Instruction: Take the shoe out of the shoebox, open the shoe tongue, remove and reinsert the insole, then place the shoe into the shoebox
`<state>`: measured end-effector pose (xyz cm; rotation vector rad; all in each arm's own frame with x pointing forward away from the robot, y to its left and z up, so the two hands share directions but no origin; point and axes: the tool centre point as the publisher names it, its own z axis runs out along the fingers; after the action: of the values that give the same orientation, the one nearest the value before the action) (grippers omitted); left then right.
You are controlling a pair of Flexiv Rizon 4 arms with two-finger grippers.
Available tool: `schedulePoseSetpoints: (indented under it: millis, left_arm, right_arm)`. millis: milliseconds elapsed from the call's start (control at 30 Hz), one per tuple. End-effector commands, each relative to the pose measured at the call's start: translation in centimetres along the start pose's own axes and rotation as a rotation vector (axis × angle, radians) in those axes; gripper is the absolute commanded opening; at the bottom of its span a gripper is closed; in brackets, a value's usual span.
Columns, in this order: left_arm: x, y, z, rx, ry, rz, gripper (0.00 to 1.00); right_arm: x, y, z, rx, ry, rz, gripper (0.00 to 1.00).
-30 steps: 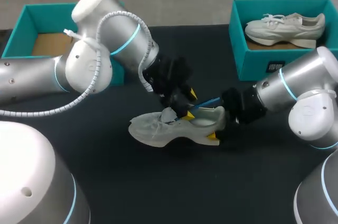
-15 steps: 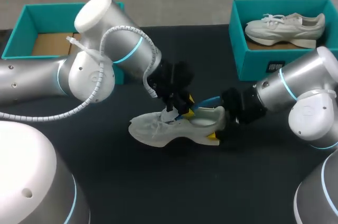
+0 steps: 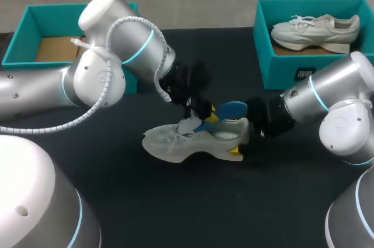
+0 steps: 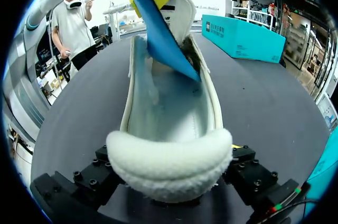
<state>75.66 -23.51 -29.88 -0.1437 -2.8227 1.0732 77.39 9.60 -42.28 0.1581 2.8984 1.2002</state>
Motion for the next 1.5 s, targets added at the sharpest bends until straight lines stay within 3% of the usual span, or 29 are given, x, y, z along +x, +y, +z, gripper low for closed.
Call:
schedulePoseSetpoints:
  millis: [33, 700, 900, 1500]
  left_arm:
    - [0.5, 0.2, -1.7, 0.060, 0.016, 0.015, 0.00]
    - [2.8, -5.5, -6.8, 0.298, 0.137, 0.195, 0.00]
    - [3.8, -7.5, -8.4, 0.289, 0.130, 0.268, 0.00]
    - [3.8, -7.5, -8.4, 0.289, 0.130, 0.268, 0.00]
  right_arm:
    - [0.1, -0.3, 0.4, 0.003, -0.003, 0.000, 0.00]
    - [0.1, -0.3, 0.4, 0.003, -0.003, 0.000, 0.00]
    - [0.1, -0.3, 0.4, 0.003, -0.003, 0.000, 0.00]
    - [0.1, -0.3, 0.4, 0.003, -0.003, 0.000, 0.00]
